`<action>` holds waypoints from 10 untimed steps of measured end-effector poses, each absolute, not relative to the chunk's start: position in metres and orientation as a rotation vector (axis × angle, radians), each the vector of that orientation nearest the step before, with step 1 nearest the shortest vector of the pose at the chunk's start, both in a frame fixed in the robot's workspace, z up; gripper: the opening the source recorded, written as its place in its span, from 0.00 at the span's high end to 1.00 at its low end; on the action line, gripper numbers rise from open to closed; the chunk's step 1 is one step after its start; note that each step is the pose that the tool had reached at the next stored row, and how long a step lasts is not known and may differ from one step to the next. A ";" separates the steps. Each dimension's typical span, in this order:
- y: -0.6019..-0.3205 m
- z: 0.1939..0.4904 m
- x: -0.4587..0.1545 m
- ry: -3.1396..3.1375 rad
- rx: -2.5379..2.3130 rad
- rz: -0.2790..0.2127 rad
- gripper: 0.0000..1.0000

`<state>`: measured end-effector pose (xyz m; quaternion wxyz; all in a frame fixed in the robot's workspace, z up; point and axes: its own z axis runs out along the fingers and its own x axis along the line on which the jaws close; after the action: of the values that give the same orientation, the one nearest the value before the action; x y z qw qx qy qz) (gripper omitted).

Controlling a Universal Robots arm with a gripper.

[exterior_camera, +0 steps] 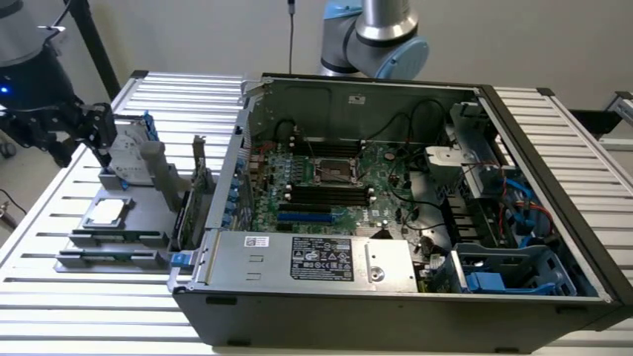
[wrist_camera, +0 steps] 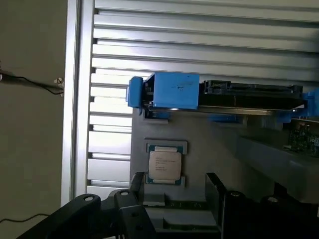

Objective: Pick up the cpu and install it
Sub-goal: 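Pick up the cpu and move it towards the insertion slot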

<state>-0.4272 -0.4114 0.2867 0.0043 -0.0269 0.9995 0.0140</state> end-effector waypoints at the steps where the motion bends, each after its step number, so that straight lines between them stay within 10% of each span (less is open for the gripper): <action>1: -0.412 0.285 -0.427 3.131 -0.089 0.044 0.38; 10: -0.416 0.268 -0.427 3.131 -0.110 0.044 0.33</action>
<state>-0.4272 -0.4163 0.2684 0.0042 -0.0352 0.9993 0.0140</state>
